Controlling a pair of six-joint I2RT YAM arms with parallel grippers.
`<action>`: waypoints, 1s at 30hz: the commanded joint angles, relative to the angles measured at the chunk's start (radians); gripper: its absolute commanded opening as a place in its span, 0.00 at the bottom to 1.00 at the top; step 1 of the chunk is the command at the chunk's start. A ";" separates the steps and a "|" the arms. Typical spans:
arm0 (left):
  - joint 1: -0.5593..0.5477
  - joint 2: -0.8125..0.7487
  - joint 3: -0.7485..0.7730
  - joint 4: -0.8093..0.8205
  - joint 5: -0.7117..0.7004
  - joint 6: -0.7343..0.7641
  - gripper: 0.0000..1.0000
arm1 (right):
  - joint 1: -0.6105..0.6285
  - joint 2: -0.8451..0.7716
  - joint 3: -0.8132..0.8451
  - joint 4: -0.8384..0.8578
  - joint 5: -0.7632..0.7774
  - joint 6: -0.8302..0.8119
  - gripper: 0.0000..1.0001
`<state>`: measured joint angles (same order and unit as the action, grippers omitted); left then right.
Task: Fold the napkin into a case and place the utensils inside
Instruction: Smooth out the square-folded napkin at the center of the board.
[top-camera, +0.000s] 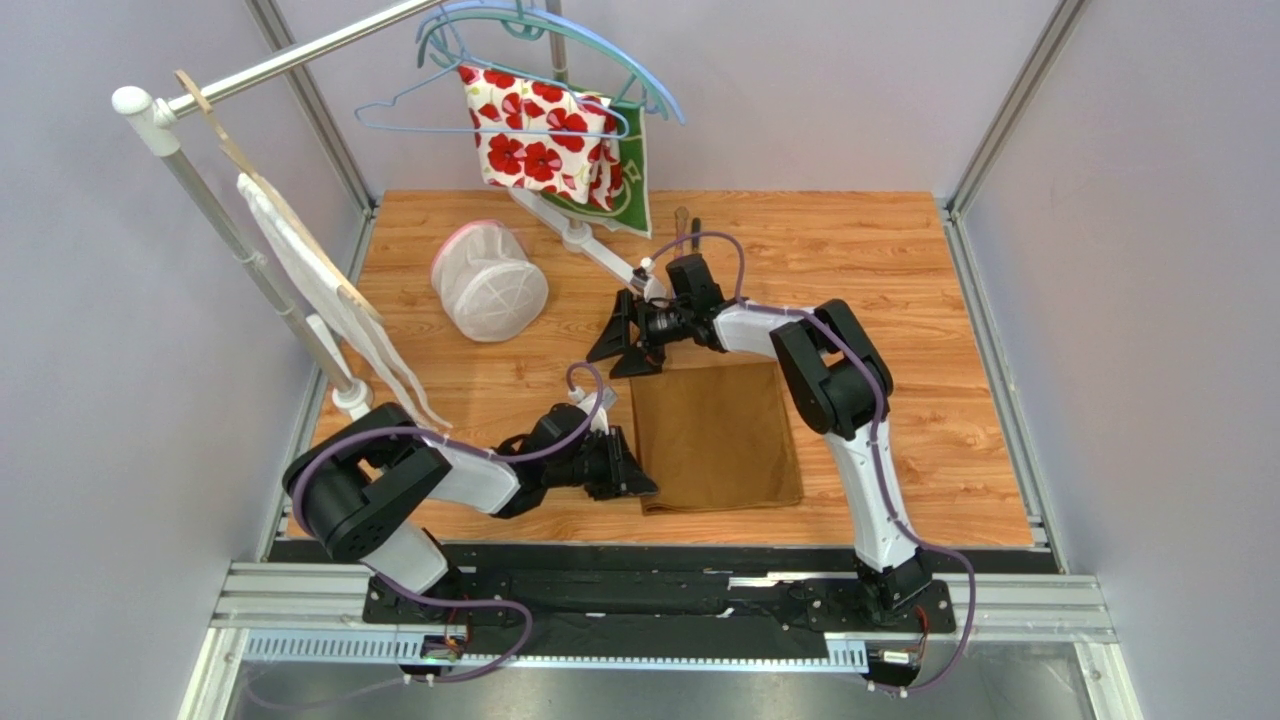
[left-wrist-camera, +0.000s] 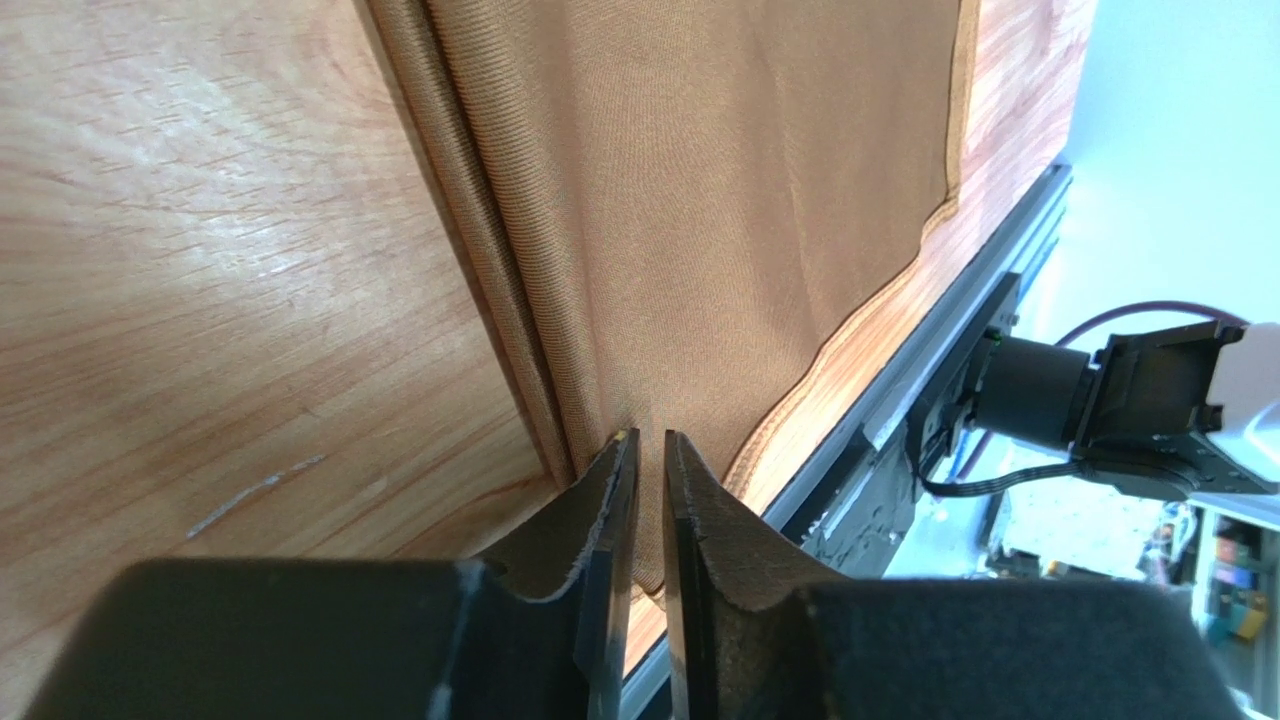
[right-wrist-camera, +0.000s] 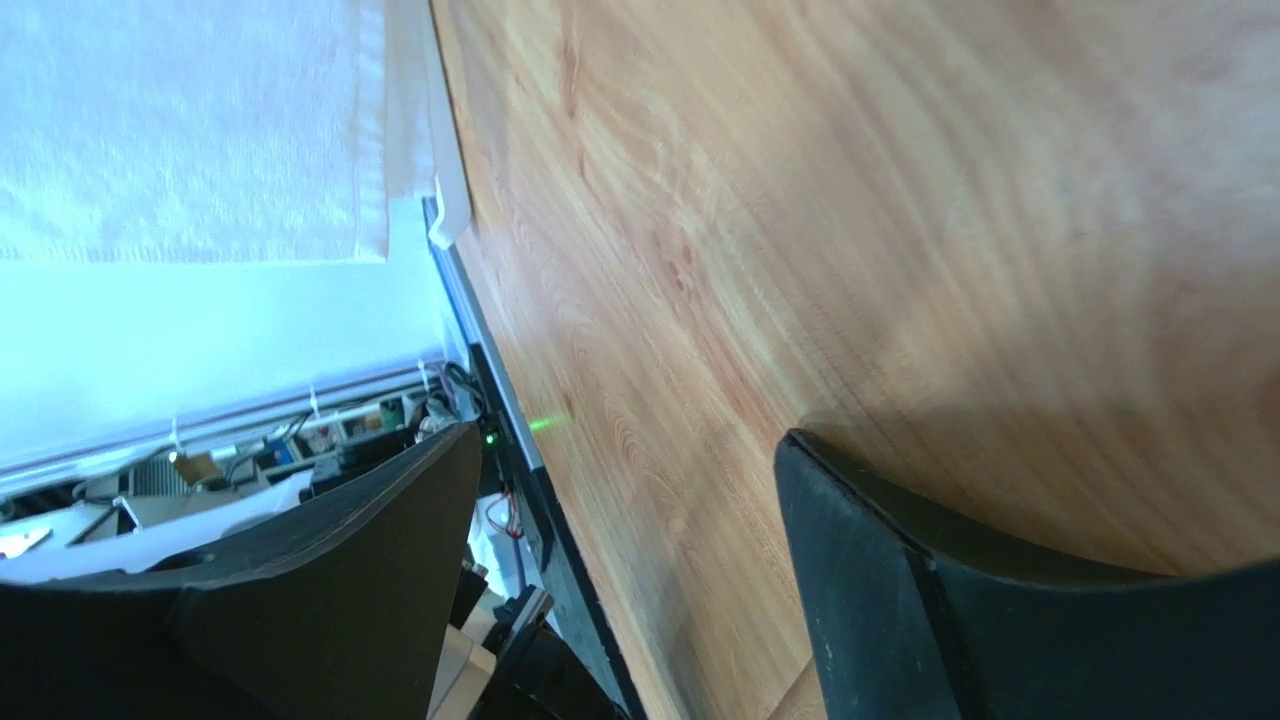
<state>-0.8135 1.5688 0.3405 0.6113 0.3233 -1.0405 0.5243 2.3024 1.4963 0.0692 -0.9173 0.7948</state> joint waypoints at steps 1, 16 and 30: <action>-0.010 -0.079 0.000 -0.252 -0.055 0.089 0.25 | -0.040 -0.056 0.068 -0.147 0.057 -0.043 0.79; 0.092 -0.219 0.269 -0.411 -0.060 0.154 0.26 | -0.135 -0.500 -0.435 0.088 0.202 0.127 0.89; 0.157 0.126 0.275 -0.274 -0.084 0.113 0.25 | -0.159 -0.327 -0.571 0.414 0.149 0.175 0.89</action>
<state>-0.6704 1.6672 0.6250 0.3222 0.2924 -0.8989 0.3931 1.9144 0.9298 0.3305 -0.7486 0.9600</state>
